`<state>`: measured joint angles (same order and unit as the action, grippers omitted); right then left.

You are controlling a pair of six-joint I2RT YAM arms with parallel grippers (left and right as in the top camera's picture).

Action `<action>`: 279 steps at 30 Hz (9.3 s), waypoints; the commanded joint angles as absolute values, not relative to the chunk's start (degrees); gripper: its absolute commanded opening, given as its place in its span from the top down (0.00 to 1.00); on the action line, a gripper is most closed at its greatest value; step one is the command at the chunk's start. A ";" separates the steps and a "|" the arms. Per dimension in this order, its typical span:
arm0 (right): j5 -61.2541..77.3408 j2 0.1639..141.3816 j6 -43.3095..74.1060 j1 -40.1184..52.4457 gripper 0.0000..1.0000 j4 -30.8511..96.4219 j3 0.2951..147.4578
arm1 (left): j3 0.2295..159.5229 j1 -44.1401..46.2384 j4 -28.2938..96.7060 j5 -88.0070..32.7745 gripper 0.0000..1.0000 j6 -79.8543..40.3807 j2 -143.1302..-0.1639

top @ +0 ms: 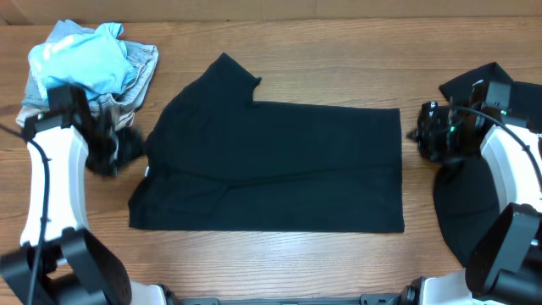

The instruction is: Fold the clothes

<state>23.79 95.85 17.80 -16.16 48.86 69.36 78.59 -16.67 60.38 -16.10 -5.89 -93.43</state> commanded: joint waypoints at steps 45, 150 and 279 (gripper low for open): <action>6.90 106.91 14.55 -7.35 0.14 17.47 68.51 | 110.37 3.42 22.72 -12.84 0.85 8.73 -142.80; 2.55 99.85 17.58 -7.14 0.96 67.90 68.73 | 93.14 -0.38 86.08 7.90 0.96 -3.86 -119.33; 26.44 94.50 5.58 -21.21 0.96 69.30 76.36 | 94.37 -0.36 77.32 -18.85 0.27 8.84 -107.57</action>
